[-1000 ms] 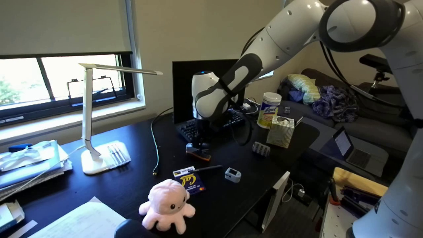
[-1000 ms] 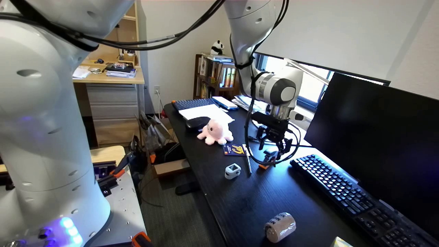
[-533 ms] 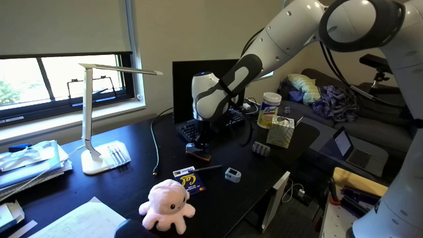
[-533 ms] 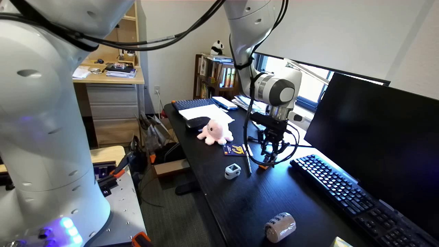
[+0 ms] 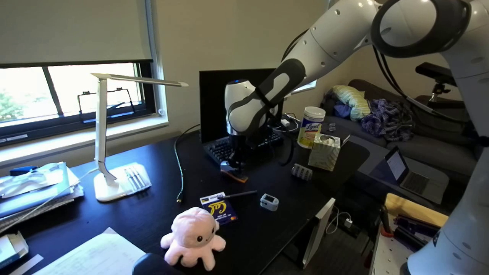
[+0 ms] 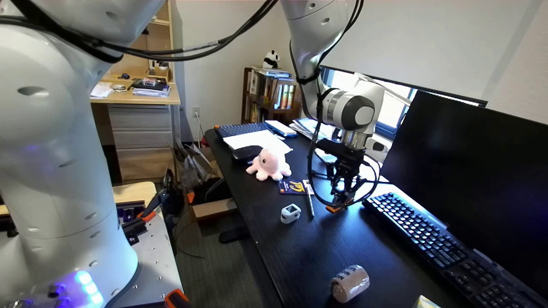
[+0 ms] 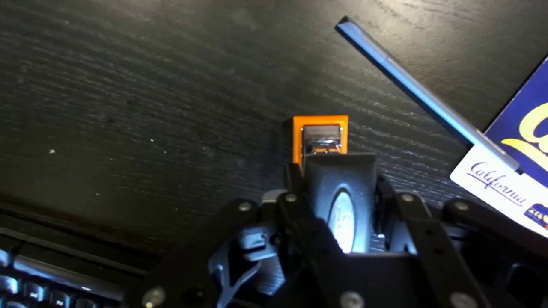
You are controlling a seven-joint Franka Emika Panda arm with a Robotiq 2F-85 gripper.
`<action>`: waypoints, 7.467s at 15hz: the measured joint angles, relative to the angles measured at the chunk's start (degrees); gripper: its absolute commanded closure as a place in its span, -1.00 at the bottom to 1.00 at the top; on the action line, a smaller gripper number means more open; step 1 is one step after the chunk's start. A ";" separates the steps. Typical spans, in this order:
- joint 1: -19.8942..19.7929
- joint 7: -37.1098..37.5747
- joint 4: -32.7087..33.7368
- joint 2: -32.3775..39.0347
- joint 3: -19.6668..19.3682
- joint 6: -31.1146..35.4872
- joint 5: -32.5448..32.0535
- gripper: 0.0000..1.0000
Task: Move the stapler to the right
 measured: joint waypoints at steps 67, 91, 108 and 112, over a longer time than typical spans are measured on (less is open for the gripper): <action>-20.74 -19.74 -6.21 -1.57 -7.77 -0.96 6.08 0.76; -28.90 -22.31 -4.48 -0.66 -2.96 -0.27 13.40 0.76; -27.31 -23.96 -2.47 0.97 -2.74 3.78 13.51 -1.00; -26.93 -17.03 -1.88 -0.64 -2.78 4.94 15.40 -1.00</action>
